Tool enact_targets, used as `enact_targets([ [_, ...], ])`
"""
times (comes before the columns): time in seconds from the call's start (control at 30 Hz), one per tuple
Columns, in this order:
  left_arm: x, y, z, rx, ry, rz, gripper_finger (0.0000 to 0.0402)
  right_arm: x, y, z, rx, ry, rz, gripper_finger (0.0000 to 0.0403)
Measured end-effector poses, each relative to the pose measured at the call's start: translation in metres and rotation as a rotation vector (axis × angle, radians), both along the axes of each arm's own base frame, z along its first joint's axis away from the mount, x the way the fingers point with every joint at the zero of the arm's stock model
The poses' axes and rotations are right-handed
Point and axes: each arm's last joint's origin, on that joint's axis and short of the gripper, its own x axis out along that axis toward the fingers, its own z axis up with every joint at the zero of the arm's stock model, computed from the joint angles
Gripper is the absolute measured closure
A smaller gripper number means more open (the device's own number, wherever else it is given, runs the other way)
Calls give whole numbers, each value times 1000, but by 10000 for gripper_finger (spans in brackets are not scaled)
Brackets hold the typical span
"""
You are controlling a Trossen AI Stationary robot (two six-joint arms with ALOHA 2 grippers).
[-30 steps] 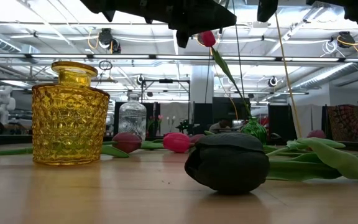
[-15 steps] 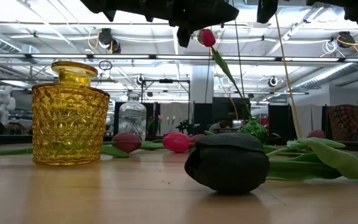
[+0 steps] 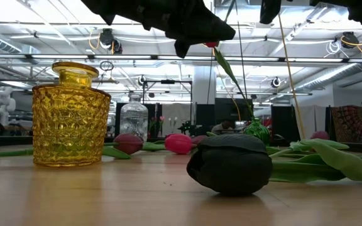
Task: Sort flowers into vase by color
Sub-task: Put the top red tulip into the green vase
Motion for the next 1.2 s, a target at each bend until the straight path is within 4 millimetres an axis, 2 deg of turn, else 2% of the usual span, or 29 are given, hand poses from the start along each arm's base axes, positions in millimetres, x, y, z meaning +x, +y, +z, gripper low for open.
enact_targets([
  [0.27,-1,0,-4,4,40,0,387,0,0,-1,3,6,-17,378],
  [0.33,-1,0,-4,4,43,0,387,0,0,-1,1,14,-17,394],
  [0.87,-1,0,-4,-19,48,18,385,0,0,-2,1,18,-17,401],
  [1.2,-1,1,-4,-39,46,31,316,1,0,-3,-2,26,-17,402],
])
